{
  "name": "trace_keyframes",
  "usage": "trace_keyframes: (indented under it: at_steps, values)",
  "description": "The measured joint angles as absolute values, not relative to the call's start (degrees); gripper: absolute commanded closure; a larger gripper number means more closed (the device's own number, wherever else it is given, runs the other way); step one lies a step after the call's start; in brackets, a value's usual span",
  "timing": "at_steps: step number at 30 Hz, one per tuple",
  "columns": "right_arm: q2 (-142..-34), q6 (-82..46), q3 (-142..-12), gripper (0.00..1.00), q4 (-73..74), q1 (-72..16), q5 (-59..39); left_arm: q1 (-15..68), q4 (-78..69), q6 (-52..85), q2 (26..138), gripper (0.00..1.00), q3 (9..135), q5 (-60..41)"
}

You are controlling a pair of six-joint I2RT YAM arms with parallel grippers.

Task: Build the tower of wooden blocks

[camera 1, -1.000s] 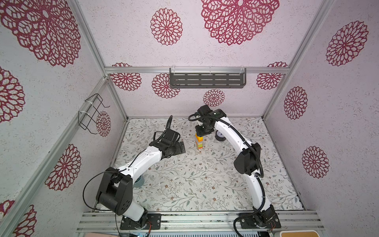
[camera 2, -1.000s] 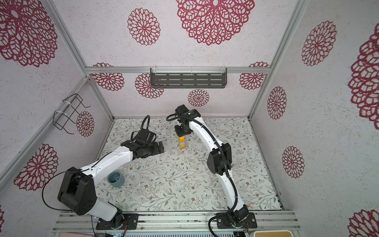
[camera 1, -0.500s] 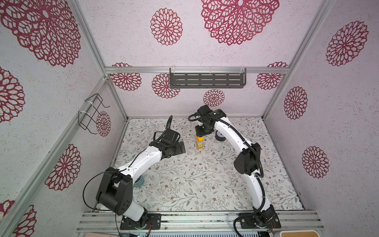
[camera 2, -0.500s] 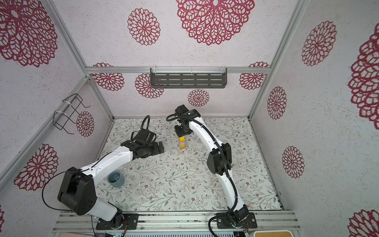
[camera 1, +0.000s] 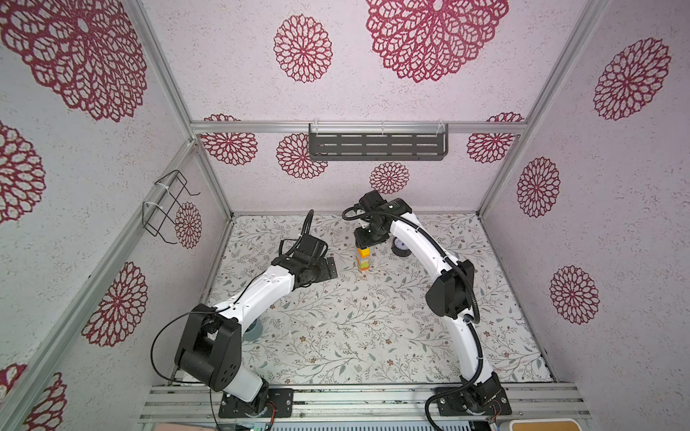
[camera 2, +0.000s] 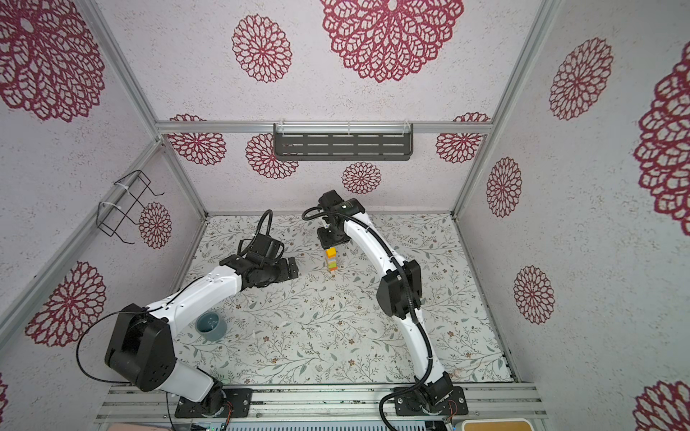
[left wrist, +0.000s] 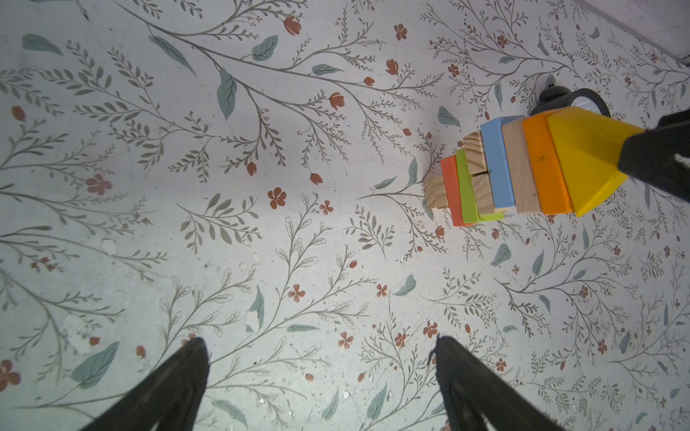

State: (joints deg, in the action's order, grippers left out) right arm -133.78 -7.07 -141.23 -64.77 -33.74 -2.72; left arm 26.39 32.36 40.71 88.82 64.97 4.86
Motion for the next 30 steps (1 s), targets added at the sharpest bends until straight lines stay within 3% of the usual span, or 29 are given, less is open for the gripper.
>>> trace_keyframes:
  at_steps: [6, 14, 16, 17, 18, 30]
  values:
    - [-128.09, -7.07, -135.33, 0.46, -60.47, -33.74, -0.64, 25.89, 35.03, 40.75, 87.22, 0.03, 68.95, 5.69]
    - [-96.16, -7.81, -102.35, 0.33, -41.85, -33.19, 3.09, 25.67, 39.92, 39.64, 76.58, 0.03, 71.79, 12.73]
    - [-87.20, -8.99, -94.00, 0.18, -36.27, -32.45, 4.14, 25.30, 41.95, 38.92, 73.34, 0.03, 71.72, 15.62]
    - [-83.70, -9.06, -90.41, 0.04, -33.91, -32.08, 4.75, 25.15, 42.78, 38.61, 72.14, 0.03, 71.66, 16.78]
    - [-80.03, -9.50, -86.54, 0.01, -31.75, -31.55, 5.85, 25.04, 43.40, 38.15, 70.65, 0.03, 71.46, 18.26]
    - [-46.41, -9.65, -33.65, 0.01, -4.58, -28.53, 25.96, 23.24, 35.83, 32.38, 50.04, 0.03, 50.24, 38.54]
